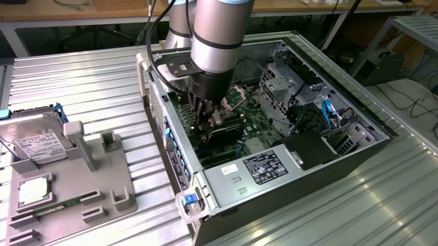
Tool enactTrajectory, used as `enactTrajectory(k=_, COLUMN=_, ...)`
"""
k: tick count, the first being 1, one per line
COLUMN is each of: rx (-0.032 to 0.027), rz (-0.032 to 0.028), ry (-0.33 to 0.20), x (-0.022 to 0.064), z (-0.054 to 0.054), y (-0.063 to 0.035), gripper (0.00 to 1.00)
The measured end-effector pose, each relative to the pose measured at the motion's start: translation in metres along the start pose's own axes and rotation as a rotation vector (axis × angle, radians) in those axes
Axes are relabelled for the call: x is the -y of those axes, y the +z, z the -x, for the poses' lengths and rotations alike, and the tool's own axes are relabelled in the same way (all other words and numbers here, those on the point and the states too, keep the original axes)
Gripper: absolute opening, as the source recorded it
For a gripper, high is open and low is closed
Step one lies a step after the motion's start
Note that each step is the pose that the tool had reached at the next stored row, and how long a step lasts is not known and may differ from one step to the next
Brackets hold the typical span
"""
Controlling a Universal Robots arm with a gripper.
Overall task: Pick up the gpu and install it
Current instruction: 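Press down on the gpu until it lock into place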
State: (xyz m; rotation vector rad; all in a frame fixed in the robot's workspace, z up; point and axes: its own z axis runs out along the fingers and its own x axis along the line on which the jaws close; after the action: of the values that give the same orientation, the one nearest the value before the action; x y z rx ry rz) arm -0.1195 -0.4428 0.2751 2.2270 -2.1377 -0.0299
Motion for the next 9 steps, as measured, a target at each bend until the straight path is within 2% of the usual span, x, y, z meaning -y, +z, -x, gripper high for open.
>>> enactTrajectory(k=9, rx=-0.0032, rz=-0.0013, ry=0.000, x=-0.0031, z=0.0009, y=0.0034, gripper=0.11)
